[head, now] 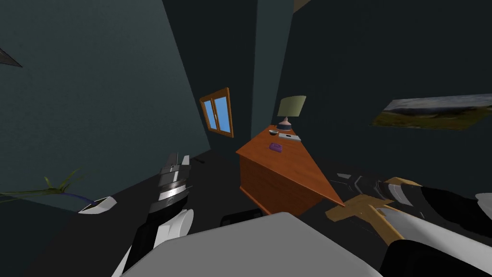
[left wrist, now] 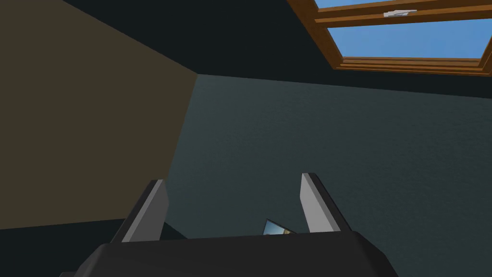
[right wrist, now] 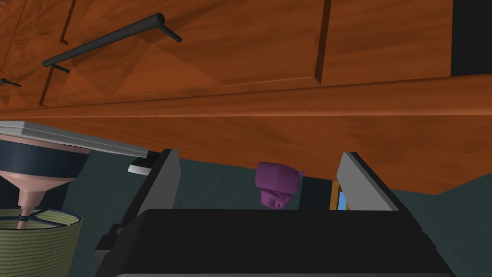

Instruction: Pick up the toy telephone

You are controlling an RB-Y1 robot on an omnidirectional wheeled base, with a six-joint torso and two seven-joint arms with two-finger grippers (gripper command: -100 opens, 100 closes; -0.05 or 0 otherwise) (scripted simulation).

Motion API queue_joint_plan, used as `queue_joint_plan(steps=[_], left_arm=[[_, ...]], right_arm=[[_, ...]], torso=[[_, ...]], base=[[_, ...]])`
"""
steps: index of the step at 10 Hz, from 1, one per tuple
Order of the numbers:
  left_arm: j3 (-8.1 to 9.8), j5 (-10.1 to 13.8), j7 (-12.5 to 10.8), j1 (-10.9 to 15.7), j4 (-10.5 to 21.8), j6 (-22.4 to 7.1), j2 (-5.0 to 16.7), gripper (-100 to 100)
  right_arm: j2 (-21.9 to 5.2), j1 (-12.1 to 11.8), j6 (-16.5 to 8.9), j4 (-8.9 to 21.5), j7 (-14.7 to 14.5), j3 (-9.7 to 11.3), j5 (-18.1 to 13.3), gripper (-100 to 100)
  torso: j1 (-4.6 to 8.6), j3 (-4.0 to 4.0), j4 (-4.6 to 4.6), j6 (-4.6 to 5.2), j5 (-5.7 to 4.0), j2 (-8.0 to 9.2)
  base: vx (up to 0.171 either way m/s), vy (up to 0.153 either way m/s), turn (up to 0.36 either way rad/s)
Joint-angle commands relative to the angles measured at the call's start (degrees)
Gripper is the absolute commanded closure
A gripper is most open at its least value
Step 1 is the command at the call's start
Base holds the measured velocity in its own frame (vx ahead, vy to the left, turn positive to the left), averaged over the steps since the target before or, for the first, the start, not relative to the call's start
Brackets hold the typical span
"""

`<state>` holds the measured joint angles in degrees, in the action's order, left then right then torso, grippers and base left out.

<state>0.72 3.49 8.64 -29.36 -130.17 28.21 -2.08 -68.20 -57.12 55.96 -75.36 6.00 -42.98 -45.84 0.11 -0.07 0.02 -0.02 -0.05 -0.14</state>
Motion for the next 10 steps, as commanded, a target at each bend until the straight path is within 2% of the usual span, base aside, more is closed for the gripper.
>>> queue_joint_plan(steps=[1, 2, 3, 4, 5, 6, 7, 9, 10], left_arm=[[0.0, 0.0, 0.0, 0.0, 0.0, 0.0, 0.0, 0], [0.01, 0.0, 0.0, 0.0, 0.0, 0.0, 0.0, 0], [0.0, 0.0, 0.0, 0.0, 0.0, 0.0, 0.0, 0], [0.01, 0.0, 0.0, 0.0, 0.0, 0.0, 0.0, 0], [0.0, 0.0, 0.0, 0.0, 0.0, 0.0, 0.0, 0], [0.01, 0.0, 0.0, 0.0, 0.0, 0.0, 0.0, 0], [0.0, 0.0, 0.0, 0.0, 0.0, 0.0, 0.0, 0], [0.0, 0.0, 0.0, 0.0, 0.0, 0.0, 0.0, 0], [0.0, 0.0, 0.0, 0.0, 0.0, 0.0, 0.0, 0]], right_arm=[[-1.8, -1.0, 1.4, 1.5, 0.7, -0.7, -1.2, -100], [-4.0, -2.3, 3.7, 3.7, 1.5, -1.5, -3.5, -100], [-4.6, -2.3, 3.9, 4.3, 1.5, -1.5, -3.5, -100], [-6.6, -3.4, 6.1, 6.3, 2.4, -2.0, -5.7, -100], [-7.1, -3.4, 6.5, 7.5, 2.4, -2.0, -5.7, -100], [-9.4, -4.5, 8.8, 9.3, 3.2, -2.4, -7.7, -100], [-9.6, -4.5, 9.0, 10.4, 3.2, -2.4, -7.7, -100], [-13.5, -6.4, 12.8, 14.4, 4.9, -2.8, -11.3, -100], [-14.0, -6.4, 14.0, 15.7, 4.9, -2.8, -11.3, -100]], torso=[[0.0, 0.0, 0.0, 0.0, 0.0, 0.0], [-0.01, 0.0, -0.01, 0.08, 0.0, 0.0], [-0.02, -0.01, 0.0, 0.01, 0.01, -0.02], [-0.01, -0.01, 0.0, 0.08, 0.0, -0.02], [-0.03, -0.02, 0.01, 0.02, 0.01, -0.04], [-0.04, -0.02, 0.0, 0.08, 0.0, -0.04], [-0.05, -0.04, 0.02, 0.01, 0.01, -0.07], [-0.05, -0.06, 0.02, 0.03, 0.01, -0.1], [-0.05, -0.11, 0.04, 0.01, 0.01, -0.19]], base=[[-0.005, -0.016, 0.137], [-0.003, -0.011, 0.266], [-0.002, -0.013, 0.152], [-0.001, -0.006, 0.243], [0.001, -0.01, 0.165], [0.007, -0.004, 0.28], [0.008, -0.009, 0.142], [0.023, -0.005, 0.303], [0.024, -0.008, 0.182]])
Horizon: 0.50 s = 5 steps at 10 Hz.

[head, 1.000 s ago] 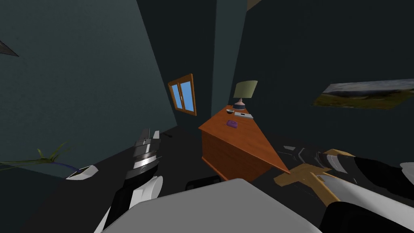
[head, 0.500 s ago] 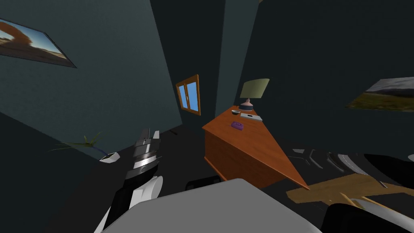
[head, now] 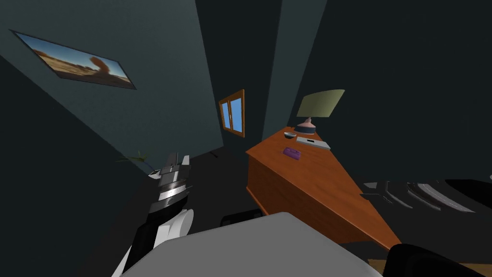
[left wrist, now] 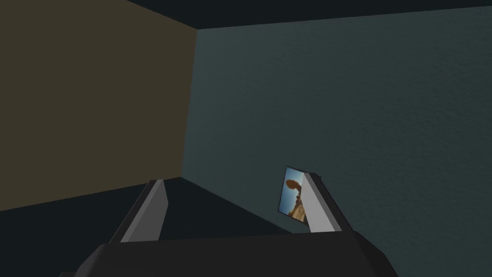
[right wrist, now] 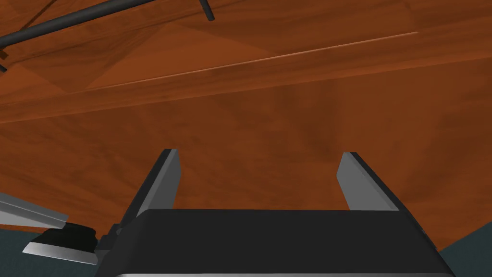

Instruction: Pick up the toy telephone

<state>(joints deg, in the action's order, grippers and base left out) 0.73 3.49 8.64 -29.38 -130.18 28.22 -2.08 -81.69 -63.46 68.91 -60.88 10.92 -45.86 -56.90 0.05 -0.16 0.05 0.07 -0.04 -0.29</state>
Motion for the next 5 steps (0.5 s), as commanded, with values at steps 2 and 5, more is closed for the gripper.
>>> queue_joint_plan(steps=[2, 5], left_arm=[[-0.01, 0.0, 0.0, 0.0, 0.0, 0.0, 0.0, 0], [-0.01, 0.0, 0.0, 0.0, 0.0, 0.0, 0.0, 0]], right_arm=[[-2.5, -0.8, 3.5, 3.7, 0.8, 0.0, -1.8, -100], [-6.1, -2.0, 8.0, 8.3, 2.3, 0.1, -4.5, -100]], torso=[[-0.03, -0.01, 0.01, -0.07, 0.01, -0.02], [-0.03, -0.09, 0.04, -0.09, 0.01, -0.15]], base=[[0.025, 0.001, 0.208], [0.05, -0.001, 0.261]])
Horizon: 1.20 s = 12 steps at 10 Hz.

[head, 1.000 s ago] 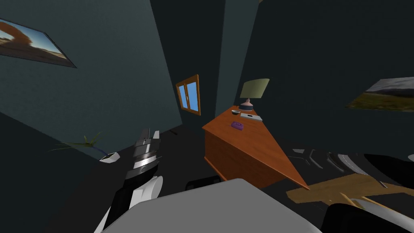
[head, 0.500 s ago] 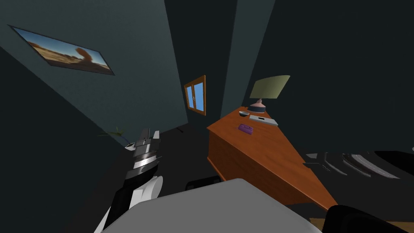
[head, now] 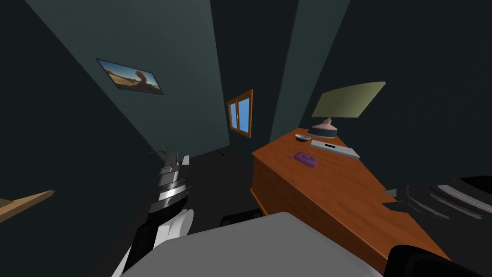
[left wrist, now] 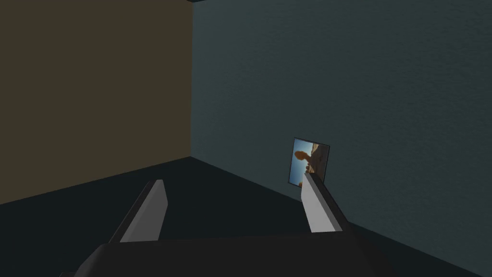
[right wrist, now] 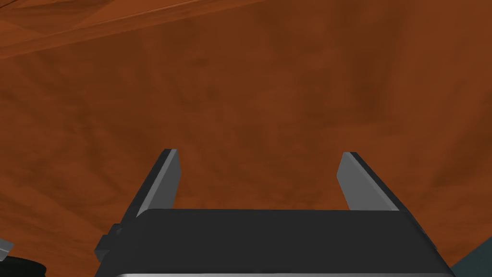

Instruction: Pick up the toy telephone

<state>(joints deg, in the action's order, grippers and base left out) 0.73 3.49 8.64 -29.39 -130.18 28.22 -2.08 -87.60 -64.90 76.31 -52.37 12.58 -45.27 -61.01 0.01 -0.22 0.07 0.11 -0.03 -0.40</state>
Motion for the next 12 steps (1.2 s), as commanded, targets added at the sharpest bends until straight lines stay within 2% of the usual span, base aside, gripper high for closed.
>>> queue_joint_plan(steps=[1, 4, 6, 9, 10, 11, 12], left_arm=[[0.0, 0.0, 0.0, 0.0, 0.0, 0.0, 0.0, 0], [-0.01, 0.0, 0.0, 0.0, 0.0, 0.0, 0.0, 0], [0.0, 0.0, 0.0, 0.0, 0.0, 0.0, 0.0, 0], [0.0, 0.0, 0.0, 0.0, 0.0, 0.0, 0.0, 0], [0.0, 0.0, 0.0, 0.0, 0.0, 0.0, 0.0, 0], [0.0, 0.0, 0.0, 0.0, 0.0, 0.0, 0.0, 0], [0.0, 0.0, 0.0, 0.0, 0.0, 0.0, 0.0, 0]], right_arm=[[-1.8, -1.0, 2.7, 1.8, 1.4, -0.4, -1.4, -100], [-5.6, -1.6, 8.0, 6.7, 3.4, 0.2, -3.6, -100], [-7.5, -1.6, 11.1, 8.8, 4.4, 0.7, -4.3, -100], [-9.3, -1.2, 14.1, 10.1, 5.4, 1.2, -4.3, -100], [-8.7, -1.7, 13.5, 9.1, 5.7, 0.2, -4.7, -100], [-8.7, -1.7, 13.7, 9.2, 5.7, 0.3, -4.7, 0], [-7.2, -1.2, 12.3, 8.8, 5.0, 1.9, -4.4, -100]], torso=[[0.0, 0.0, 0.0, 0.0, 0.0, 0.0], [-0.07, -0.17, 0.08, -0.12, 0.02, -0.28], [-0.13, -0.26, 0.11, -0.06, 0.03, -0.44], [-0.28, -0.28, 0.12, -0.03, 0.07, -0.47], [-0.23, -0.28, 0.12, -0.01, 0.06, -0.47], [-0.18, -0.12, 0.05, 0.03, 0.04, -0.18], [-0.17, 0.04, -0.02, 0.05, 0.04, 0.08]], base=[[0.059, 0.01, 0.185], [0.112, 0.01, 0.35], [0.171, 0.029, 0.254], [0.169, 0.028, 0.177], [0.08, -0.002, 0.024], [0.015, 0.0, 0.001], [0.015, 0.003, 0.073]])
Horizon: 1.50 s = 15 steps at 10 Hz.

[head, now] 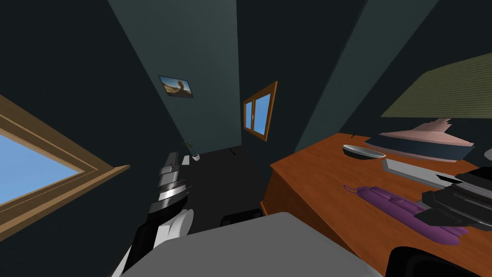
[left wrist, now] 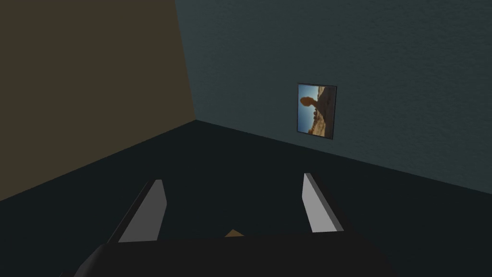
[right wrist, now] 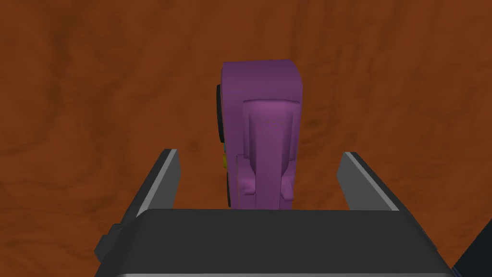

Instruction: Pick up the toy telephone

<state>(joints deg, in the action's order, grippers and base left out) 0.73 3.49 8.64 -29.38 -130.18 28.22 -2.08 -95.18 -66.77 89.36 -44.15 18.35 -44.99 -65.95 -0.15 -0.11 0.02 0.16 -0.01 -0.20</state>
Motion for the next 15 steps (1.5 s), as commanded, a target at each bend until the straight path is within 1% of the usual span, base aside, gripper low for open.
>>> queue_joint_plan(steps=[1, 3, 5, 6, 7, 11, 12, 13, 14, 15], left_arm=[[0.0, 0.0, 0.0, 0.0, 0.0, 0.0, 0.0, 0], [0.0, 0.0, 0.0, 0.0, 0.0, 0.0, 0.0, 0], [0.0, 0.0, 0.0, 0.0, 0.0, 0.0, 0.0, 0], [0.0, 0.0, 0.0, 0.0, 0.0, 0.0, 0.0, 0], [0.0, 0.0, 0.0, 0.0, 0.0, 0.0, 0.0, 0], [0.0, 0.0, 0.0, 0.0, 0.0, 0.0, 0.0, 0], [0.0, 0.0, 0.0, 0.0, 0.0, 0.0, 0.0, 0], [0.0, 0.0, 0.0, 0.0, 0.0, 0.0, 0.0, 0], [0.0, 0.0, 0.0, 0.0, 0.0, 0.0, 0.0, 0], [0.0, 0.0, 0.0, 0.0, 0.0, 0.0, 0.0, 0]], right_arm=[[0.4, 0.7, -0.8, 0.5, -0.8, 1.7, 0.6, -100], [2.4, 1.3, -2.5, 0.0, -1.7, 3.7, 0.9, -100], [2.4, 1.3, -2.5, 0.0, -1.7, 3.7, 0.9, -100], [2.2, 1.6, -2.5, 0.4, -2.0, 4.3, 1.1, -100], [2.2, 1.5, -2.5, 0.3, -1.9, 4.1, 1.0, 100], [2.2, 1.6, -2.5, 0.3, -1.9, 4.1, 1.0, 100], [2.2, 1.6, -2.5, 0.3, -1.9, 4.1, 1.1, 0], [1.2, 0.9, -1.5, 0.3, -1.2, 2.5, 0.7, 100], [0.0, 0.6, -0.4, 0.6, -0.6, 1.3, 0.5, 100], [0.0, 0.6, -0.4, 0.6, -0.6, 1.3, 0.5, 100]], torso=[[0.0, 0.0, 0.0, 0.0, 0.0, 0.0], [0.01, 0.06, -0.03, 0.01, 0.0, 0.09], [0.01, 0.06, -0.03, 0.02, 0.01, 0.1], [0.0, 0.07, -0.03, 0.02, 0.01, 0.12], [0.0, 0.07, -0.03, 0.01, 0.01, 0.12], [0.03, 0.07, -0.03, 0.04, 0.01, 0.12], [0.03, 0.07, -0.03, 0.03, 0.01, 0.12], [0.03, 0.07, -0.03, 0.03, 0.01, 0.12], [0.01, 0.08, -0.04, 0.05, 0.05, 0.14], [-0.02, 0.09, -0.04, 0.07, 0.09, 0.15]], base=[[0.009, 0.001, 0.037], [0.005, 0.002, 0.049], [0.003, 0.0, 0.016], [0.0, 0.0, 0.0], [0.0, 0.0, 0.0], [0.0, 0.0, 0.0], [0.0, 0.0, 0.0], [-0.006, -0.001, -0.055], [-0.012, -0.003, -0.096], [-0.01, -0.003, -0.024]])
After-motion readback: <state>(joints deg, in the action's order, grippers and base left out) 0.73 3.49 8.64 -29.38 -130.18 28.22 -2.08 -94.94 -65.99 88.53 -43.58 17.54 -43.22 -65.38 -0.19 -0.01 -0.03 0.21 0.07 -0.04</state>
